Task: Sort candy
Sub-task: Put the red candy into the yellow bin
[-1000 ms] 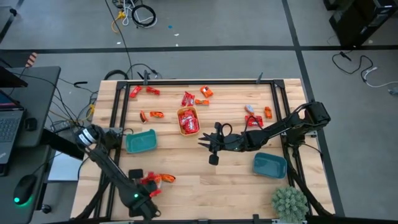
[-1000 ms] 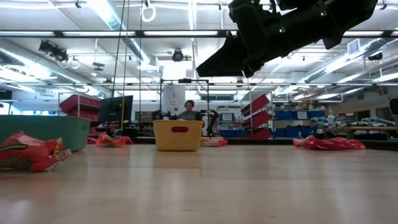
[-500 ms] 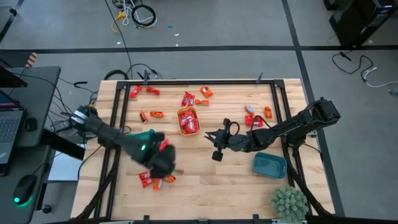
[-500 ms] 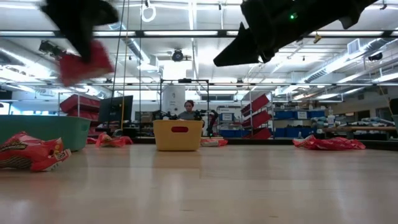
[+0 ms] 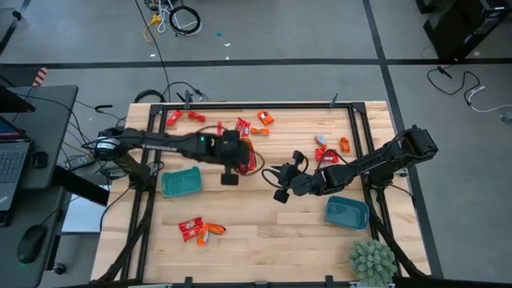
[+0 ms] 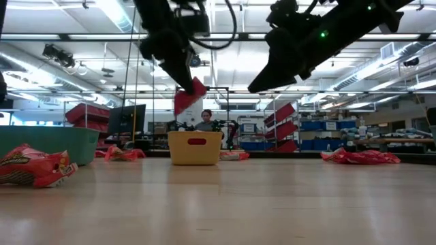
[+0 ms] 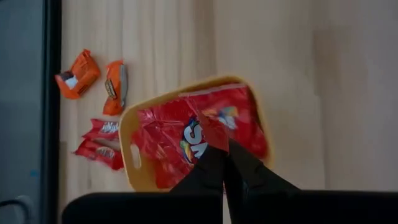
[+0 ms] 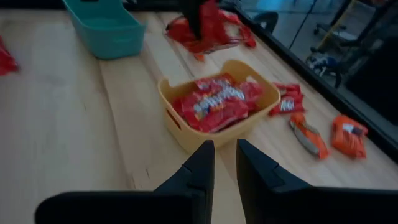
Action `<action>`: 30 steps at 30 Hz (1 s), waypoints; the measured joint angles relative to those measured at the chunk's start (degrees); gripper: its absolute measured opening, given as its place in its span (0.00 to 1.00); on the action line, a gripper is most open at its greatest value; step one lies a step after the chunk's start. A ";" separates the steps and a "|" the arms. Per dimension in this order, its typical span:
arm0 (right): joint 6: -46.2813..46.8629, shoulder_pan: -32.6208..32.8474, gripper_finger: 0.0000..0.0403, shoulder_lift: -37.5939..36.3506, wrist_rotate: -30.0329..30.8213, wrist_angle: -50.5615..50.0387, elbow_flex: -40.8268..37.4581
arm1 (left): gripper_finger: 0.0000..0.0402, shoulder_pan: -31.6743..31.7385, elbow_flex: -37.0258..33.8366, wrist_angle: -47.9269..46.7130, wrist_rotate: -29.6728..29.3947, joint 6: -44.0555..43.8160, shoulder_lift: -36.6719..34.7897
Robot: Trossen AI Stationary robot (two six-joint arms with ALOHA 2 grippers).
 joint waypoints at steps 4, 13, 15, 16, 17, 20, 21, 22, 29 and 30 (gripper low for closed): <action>2.69 0.06 0.14 0.00 0.00 -2.36 0.00 | 0.00 4.58 -4.27 5.32 4.33 0.73 0.02; 6.05 0.06 0.12 0.00 -0.02 -3.69 0.00 | 0.00 11.71 -9.84 12.25 12.32 -11.13 0.00; 6.27 0.06 0.12 0.00 -0.03 -3.70 0.00 | 0.00 12.86 -10.39 12.71 12.92 -13.76 0.09; 6.38 0.06 0.12 0.00 -0.04 -3.67 0.00 | 0.00 13.34 -10.58 13.06 13.63 -14.51 0.26; 6.52 0.06 0.12 0.00 -0.09 -3.59 0.00 | 0.00 13.74 -10.58 13.09 14.50 -15.50 0.37; 7.49 -0.31 0.12 0.00 -0.26 -3.27 0.00 | 0.00 14.08 -10.58 13.54 16.17 -18.04 1.30; 7.77 -0.42 0.12 0.00 -0.28 -3.12 0.00 | 0.00 14.13 -10.58 13.64 16.37 -18.19 1.74; 7.95 -0.68 0.12 0.00 -0.31 -2.95 0.00 | 0.01 14.15 -10.58 13.69 16.53 -18.26 2.00; 8.95 -2.35 0.13 0.00 -3.10 -1.96 0.00 | 0.11 14.04 -10.32 14.03 18.11 -14.86 3.06; 8.91 -2.58 0.13 0.00 -3.39 -1.56 0.00 | 0.14 14.02 -10.10 13.87 18.28 -14.45 3.04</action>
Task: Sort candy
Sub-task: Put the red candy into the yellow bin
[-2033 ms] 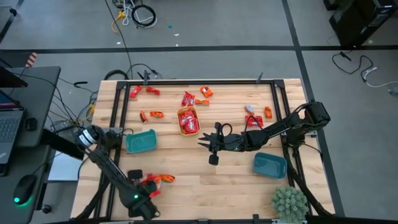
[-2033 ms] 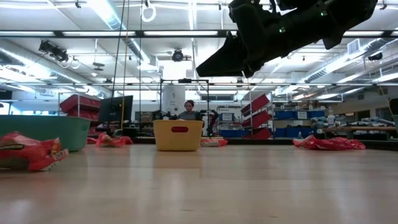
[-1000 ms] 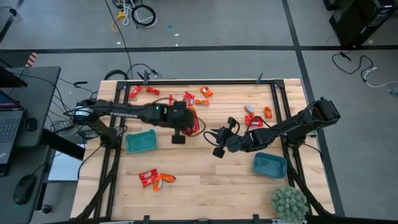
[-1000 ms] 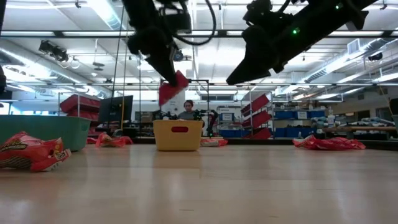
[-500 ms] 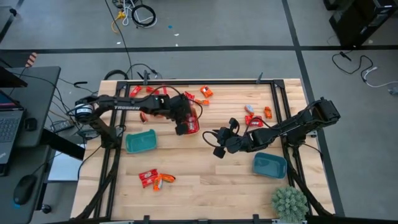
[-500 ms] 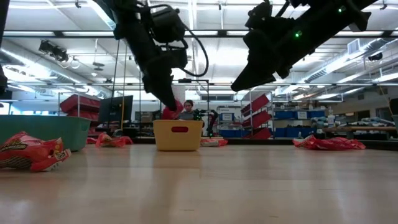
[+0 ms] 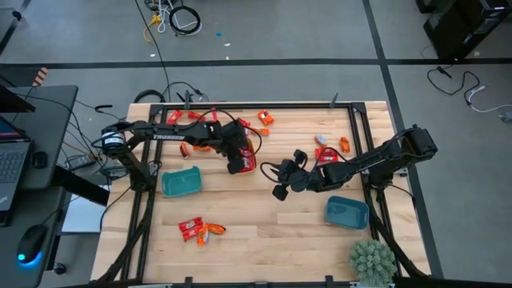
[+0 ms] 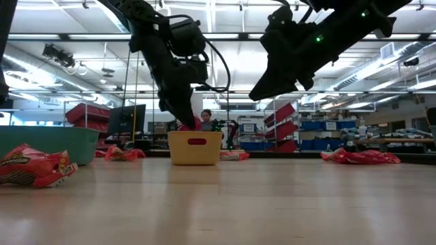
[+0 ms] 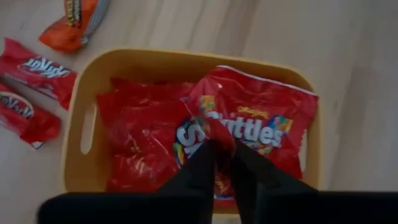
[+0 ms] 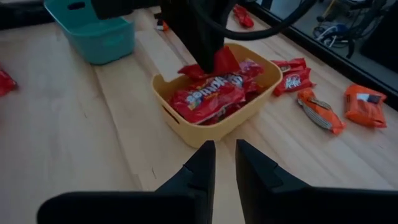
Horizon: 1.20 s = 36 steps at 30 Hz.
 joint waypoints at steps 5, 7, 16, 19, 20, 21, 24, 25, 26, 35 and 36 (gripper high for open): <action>-0.43 -0.86 0.17 0.00 -0.33 1.07 0.00 | 0.28 -0.72 2.12 -0.96 0.17 1.88 -0.09; -0.46 -1.18 0.21 0.00 -0.46 1.04 0.00 | 0.34 -0.99 2.75 -1.34 0.17 1.99 -0.09; -2.12 -4.61 0.36 0.02 -3.02 1.77 0.00 | 0.39 -0.87 5.29 -1.22 -5.01 4.06 -0.94; -2.16 -6.97 0.36 0.09 -6.21 3.02 0.00 | 0.26 -0.87 4.16 0.17 -6.02 5.31 -2.83; -2.52 -7.94 0.34 0.12 -7.73 3.94 0.00 | 0.21 -0.87 3.46 0.77 -6.04 5.51 -3.85; -3.33 -8.76 0.32 0.15 -9.51 5.01 0.00 | 0.16 -0.87 2.33 1.85 -6.05 5.98 -5.17; -6.69 -11.33 0.22 0.15 -15.11 8.43 0.00 | 0.03 -0.81 -2.23 4.18 -6.01 6.86 -10.10; -7.82 -12.05 0.18 0.15 -16.70 9.13 0.00 | 0.02 -0.77 -4.06 5.07 -5.65 6.86 -11.96; -8.85 -12.88 0.14 0.15 -18.32 9.78 0.00 | 0.02 -0.56 -6.10 5.90 -5.16 6.80 -14.12; -12.15 -16.22 0.10 0.15 -21.60 9.90 0.00 | 0.03 -2.08 -15.44 -1.60 -0.32 0.69 -20.65; -12.19 -16.24 0.12 0.15 -21.85 9.93 0.00 | 0.05 -2.75 -15.48 -2.80 -0.01 0.68 -20.37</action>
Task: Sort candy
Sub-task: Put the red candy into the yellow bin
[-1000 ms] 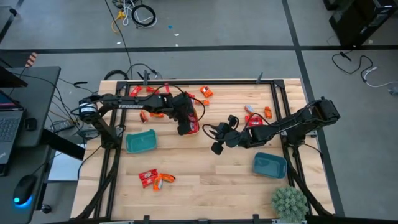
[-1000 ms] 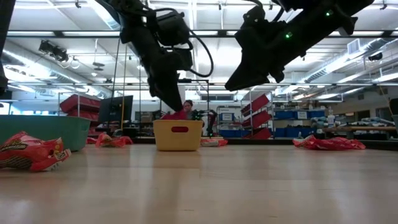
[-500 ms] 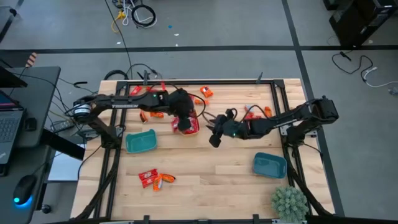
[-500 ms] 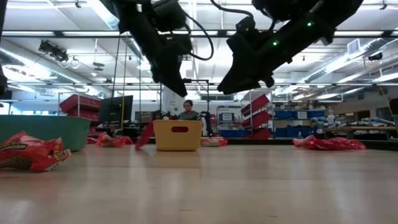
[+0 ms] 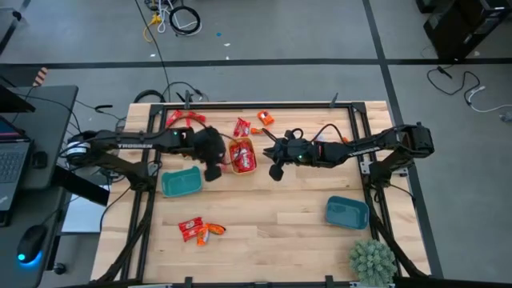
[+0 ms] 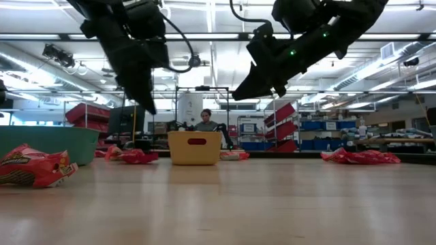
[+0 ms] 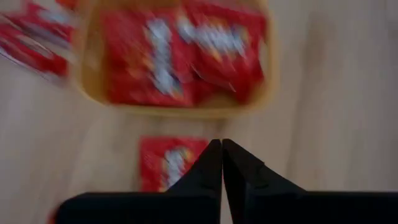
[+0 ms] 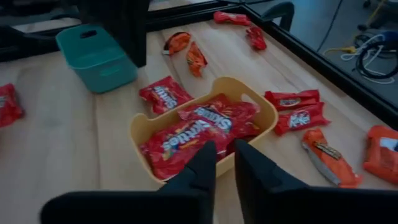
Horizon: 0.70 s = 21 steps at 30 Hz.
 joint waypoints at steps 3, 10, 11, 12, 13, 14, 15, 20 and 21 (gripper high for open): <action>-0.05 0.02 0.18 0.00 -0.16 -0.07 0.00 | 0.11 -1.88 0.11 -3.14 -0.49 0.01 1.14; -0.05 0.00 0.22 0.00 -0.16 0.06 0.00 | 0.30 -4.94 -0.11 -3.03 -8.85 0.01 6.02; -0.05 0.00 0.22 0.00 -0.16 0.04 0.00 | 0.32 -5.03 -0.13 -1.93 -9.69 0.01 6.97; -0.05 0.00 0.21 0.00 -0.16 0.04 0.00 | 0.34 -4.99 -0.13 -0.61 -9.92 0.01 7.78; -0.05 0.02 0.21 0.00 -0.16 0.02 0.00 | 0.36 -5.00 -0.13 0.46 -9.95 0.00 8.62; -0.05 0.02 0.21 0.00 -0.16 0.03 0.00 | 0.37 -5.01 -0.13 1.15 -9.95 -0.01 9.53; -0.05 0.08 0.20 0.00 -0.16 0.01 0.00 | 0.39 -5.00 -0.13 1.52 -9.93 0.01 10.28; -0.05 0.28 0.20 0.00 -0.14 -0.28 0.00 | 0.42 -4.93 -0.14 0.39 -9.95 0.01 13.72; -0.06 0.28 0.20 0.00 -0.15 -0.39 0.00 | 0.43 -4.94 -0.17 0.59 -9.99 0.01 14.16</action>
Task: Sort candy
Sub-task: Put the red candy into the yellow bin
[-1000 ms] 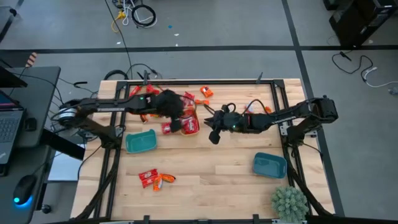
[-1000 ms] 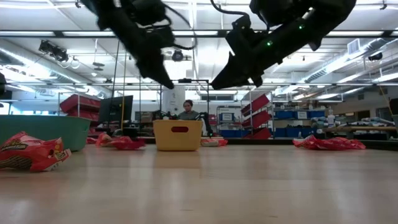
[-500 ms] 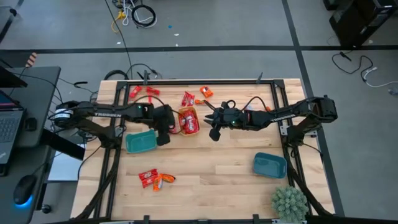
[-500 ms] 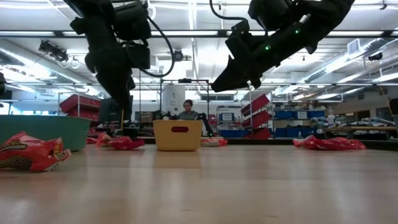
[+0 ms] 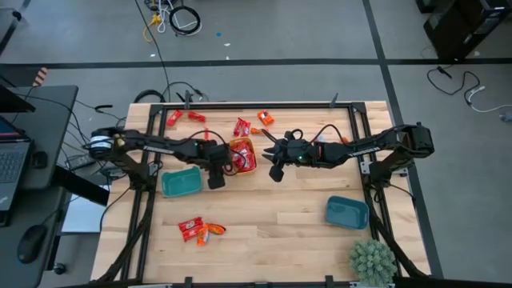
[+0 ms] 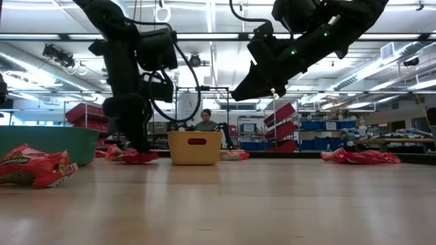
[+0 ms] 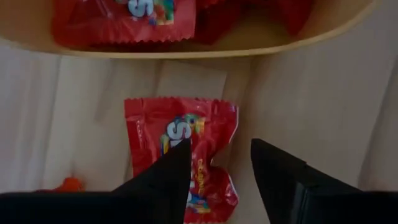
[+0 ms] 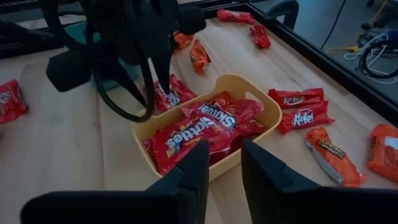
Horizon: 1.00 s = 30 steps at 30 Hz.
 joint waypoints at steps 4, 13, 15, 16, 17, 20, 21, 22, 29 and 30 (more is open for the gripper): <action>-0.21 0.00 0.20 0.00 0.01 -0.05 0.00 | 0.43 0.04 0.00 2.06 -1.13 0.81 1.89; -0.47 0.00 0.16 0.00 -0.03 -0.97 0.00 | 0.32 -0.04 0.42 2.63 -3.35 3.05 5.62; -0.63 0.00 0.15 0.00 -0.03 -0.97 0.00 | 0.20 -0.32 0.68 2.29 -4.62 4.28 5.21; -0.92 0.00 0.14 0.00 -0.03 -0.96 0.00 | 0.13 -0.39 0.99 1.55 -5.49 5.33 4.82; -1.03 0.00 0.13 0.00 -0.04 -0.95 0.00 | 0.07 -0.38 1.33 0.48 -6.38 6.29 4.35; -1.08 0.00 0.10 0.00 -0.05 -0.97 0.00 | 0.02 -0.36 3.93 -2.87 -8.05 7.65 2.88; -1.06 0.00 0.09 0.00 -0.05 -0.95 0.00 | 0.02 -0.40 4.68 -4.86 -8.99 7.67 2.25; -1.06 0.00 0.08 0.00 -0.05 -0.98 0.00 | 0.01 -0.44 5.27 -7.18 -9.90 7.66 1.62; -1.08 0.00 0.05 0.00 -0.05 -0.96 0.00 | 0.00 -0.42 9.74 -11.59 -12.38 6.22 -7.03; -1.08 0.00 0.05 0.00 -0.03 -0.95 0.00 | 0.00 -0.42 10.16 -11.27 -12.36 6.03 -8.09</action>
